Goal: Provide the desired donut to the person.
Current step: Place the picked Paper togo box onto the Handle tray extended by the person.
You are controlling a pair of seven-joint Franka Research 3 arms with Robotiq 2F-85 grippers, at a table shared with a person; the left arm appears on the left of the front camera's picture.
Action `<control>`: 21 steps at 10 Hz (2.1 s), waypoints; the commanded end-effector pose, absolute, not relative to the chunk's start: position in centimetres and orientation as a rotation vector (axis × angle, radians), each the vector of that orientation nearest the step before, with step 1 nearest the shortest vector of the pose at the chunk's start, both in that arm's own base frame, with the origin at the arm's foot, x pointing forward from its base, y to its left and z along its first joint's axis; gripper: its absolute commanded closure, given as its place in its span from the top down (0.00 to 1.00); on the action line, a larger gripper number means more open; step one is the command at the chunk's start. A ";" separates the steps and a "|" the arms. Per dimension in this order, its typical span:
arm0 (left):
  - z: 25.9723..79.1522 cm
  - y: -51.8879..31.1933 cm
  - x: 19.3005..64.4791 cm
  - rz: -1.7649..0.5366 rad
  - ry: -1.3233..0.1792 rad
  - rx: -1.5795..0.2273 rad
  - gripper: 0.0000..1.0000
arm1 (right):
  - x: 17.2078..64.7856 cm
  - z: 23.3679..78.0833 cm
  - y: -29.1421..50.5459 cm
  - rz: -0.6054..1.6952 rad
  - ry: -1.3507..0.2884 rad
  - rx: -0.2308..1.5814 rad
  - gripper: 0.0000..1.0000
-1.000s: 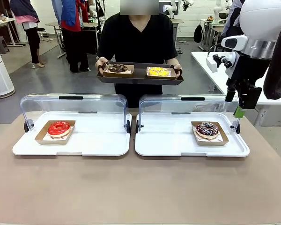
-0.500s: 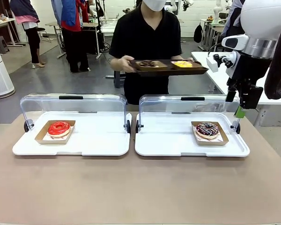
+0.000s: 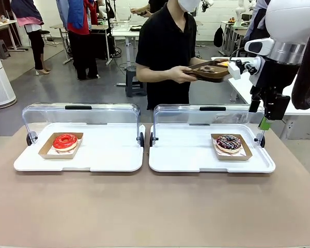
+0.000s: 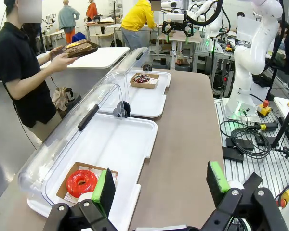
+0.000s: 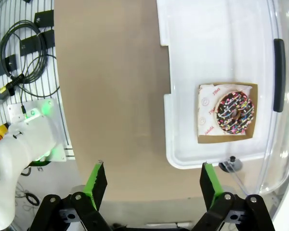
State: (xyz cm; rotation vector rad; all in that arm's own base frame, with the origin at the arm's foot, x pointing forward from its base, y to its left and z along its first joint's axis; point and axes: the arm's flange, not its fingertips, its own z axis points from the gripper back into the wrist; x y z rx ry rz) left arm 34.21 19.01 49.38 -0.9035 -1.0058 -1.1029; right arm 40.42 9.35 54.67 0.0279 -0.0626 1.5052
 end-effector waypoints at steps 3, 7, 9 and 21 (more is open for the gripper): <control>49.5 19.0 34.1 -1.107 -1.033 -0.909 1.00 | 43.8 55.2 -0.7 1.384 -0.442 0.721 1.00; 49.5 19.0 34.1 -1.107 -1.033 -0.909 1.00 | 45.2 49.9 -9.7 1.127 -0.867 1.056 1.00; 49.5 19.0 34.1 -1.107 -1.033 -0.909 1.00 | 44.7 49.0 -12.3 1.052 -0.925 1.152 1.00; 49.5 19.0 34.1 -1.107 -1.033 -0.909 1.00 | 43.0 49.3 -16.5 1.070 -0.913 1.003 1.00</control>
